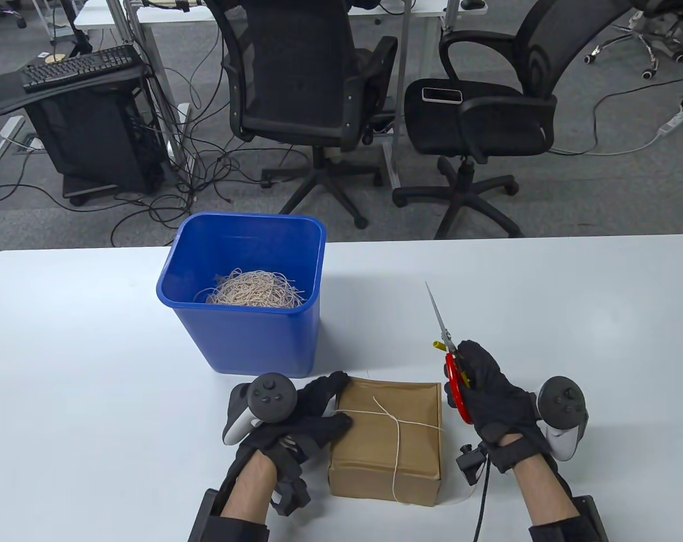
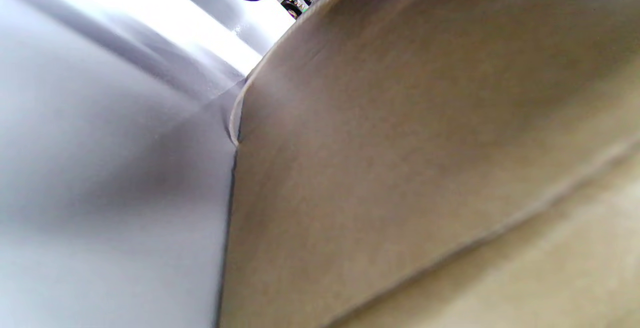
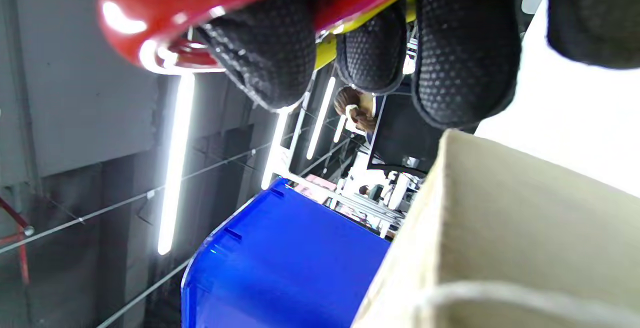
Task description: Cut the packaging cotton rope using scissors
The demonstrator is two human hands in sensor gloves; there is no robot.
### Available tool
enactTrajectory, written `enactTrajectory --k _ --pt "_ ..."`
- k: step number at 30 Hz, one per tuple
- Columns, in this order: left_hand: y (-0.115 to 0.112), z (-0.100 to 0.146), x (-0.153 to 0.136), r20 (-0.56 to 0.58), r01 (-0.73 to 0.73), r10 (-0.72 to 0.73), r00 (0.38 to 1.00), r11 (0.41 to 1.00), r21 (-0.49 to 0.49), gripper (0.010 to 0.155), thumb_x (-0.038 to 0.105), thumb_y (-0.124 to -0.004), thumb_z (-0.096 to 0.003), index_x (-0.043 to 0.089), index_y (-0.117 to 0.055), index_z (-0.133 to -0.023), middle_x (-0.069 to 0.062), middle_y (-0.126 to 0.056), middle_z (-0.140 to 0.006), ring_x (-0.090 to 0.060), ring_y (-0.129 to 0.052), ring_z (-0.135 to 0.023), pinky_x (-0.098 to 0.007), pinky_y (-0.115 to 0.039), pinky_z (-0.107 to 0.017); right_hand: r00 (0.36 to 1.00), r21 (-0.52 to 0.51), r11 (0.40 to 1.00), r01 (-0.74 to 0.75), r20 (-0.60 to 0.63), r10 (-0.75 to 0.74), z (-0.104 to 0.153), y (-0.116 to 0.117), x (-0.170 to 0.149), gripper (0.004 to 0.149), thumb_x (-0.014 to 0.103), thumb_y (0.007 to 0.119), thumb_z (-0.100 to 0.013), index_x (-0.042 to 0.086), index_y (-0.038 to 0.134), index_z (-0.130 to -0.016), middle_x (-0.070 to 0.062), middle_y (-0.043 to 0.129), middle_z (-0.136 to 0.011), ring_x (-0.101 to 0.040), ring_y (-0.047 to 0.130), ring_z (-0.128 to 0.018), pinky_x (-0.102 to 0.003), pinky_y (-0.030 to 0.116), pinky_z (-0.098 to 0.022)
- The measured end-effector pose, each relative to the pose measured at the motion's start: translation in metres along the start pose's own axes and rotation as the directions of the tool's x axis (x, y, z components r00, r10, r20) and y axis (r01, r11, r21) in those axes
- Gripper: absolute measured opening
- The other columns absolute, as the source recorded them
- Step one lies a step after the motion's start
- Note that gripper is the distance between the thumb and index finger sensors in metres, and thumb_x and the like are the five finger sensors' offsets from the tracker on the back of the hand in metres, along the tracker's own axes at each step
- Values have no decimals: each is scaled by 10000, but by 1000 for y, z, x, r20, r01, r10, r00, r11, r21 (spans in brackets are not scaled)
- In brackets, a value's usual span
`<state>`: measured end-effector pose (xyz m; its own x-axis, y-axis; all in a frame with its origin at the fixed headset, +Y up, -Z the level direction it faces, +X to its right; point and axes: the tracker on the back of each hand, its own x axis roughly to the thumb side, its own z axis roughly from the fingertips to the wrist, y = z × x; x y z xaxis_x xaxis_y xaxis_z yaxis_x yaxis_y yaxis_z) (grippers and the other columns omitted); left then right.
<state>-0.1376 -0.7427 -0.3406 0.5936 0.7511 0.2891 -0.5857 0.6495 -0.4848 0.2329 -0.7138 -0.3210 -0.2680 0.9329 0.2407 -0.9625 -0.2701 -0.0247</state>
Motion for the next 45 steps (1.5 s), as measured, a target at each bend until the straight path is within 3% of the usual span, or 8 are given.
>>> enactTrajectory --k 5,11,21,24,29,35,39,45 --pt "0 0 0 2 -3 3 1000 1000 3 762 563 -715 -546 326 -318 -1151 -229 -344 -1165 -548 -444 -1042 -752 -420 -658 994 -4 997 -77 -73 76 4 -9 -5 712 193 881 -441 27 529 -1037 -313 815 -860 -497 862 -609 -730 776 -312" --pt "-1 0 0 5 -7 7 1000 1000 5 763 556 -718 -545 323 -318 -1151 -227 -348 -1164 -548 -447 -1041 -752 -421 -658 935 -76 948 -309 -209 288 11 -25 -7 660 203 939 -425 -37 662 -974 -373 872 -730 -473 924 -463 -674 856 -184" --pt "-1 1 0 5 -2 2 1000 1000 7 763 554 -720 -544 322 -321 -1152 -227 -349 -1164 -550 -444 -1041 -752 -422 -657 613 162 725 -669 -432 662 11 -24 -19 599 236 962 -406 -50 776 -897 -365 912 -621 -414 939 -351 -591 884 -144" --pt "-1 1 0 6 -3 3 1000 1000 8 761 554 -719 -545 325 -321 -1151 -228 -350 -1164 -548 -447 -1041 -752 -422 -657 597 152 709 -688 -436 673 9 -23 -21 599 232 957 -412 -49 766 -905 -367 902 -626 -417 928 -357 -602 875 -161" --pt "-2 1 0 5 -8 8 1000 1000 9 761 554 -717 -544 326 -319 -1151 -227 -349 -1164 -547 -446 -1041 -752 -422 -657 406 237 525 -817 -410 817 7 -18 -28 604 258 967 -392 14 767 -907 -327 912 -640 -401 951 -387 -620 872 -209" --pt "-2 1 -1 5 -10 10 1000 1000 9 759 554 -717 -545 328 -318 -1150 -226 -349 -1164 -546 -446 -1042 -751 -423 -658 330 280 464 -840 -416 847 5 -13 -35 602 258 995 -364 33 797 -886 -323 925 -633 -394 984 -416 -667 856 -210" --pt "-2 1 -1 5 -15 15 1000 1000 10 760 552 -719 -545 328 -318 -1150 -226 -348 -1164 -548 -447 -1040 -752 -422 -657 202 347 340 -874 -377 904 3 -5 -33 593 277 991 -363 12 839 -872 -311 864 -681 -395 907 -463 -563 851 -222" --pt "-1 2 -1 3 -14 14 1000 1000 11 759 552 -718 -545 326 -320 -1151 -227 -348 -1164 -549 -447 -1040 -752 -421 -657 265 356 406 -842 -383 885 4 -7 -33 616 274 968 -374 -20 808 -892 -311 862 -692 -392 900 -459 -548 844 -226"
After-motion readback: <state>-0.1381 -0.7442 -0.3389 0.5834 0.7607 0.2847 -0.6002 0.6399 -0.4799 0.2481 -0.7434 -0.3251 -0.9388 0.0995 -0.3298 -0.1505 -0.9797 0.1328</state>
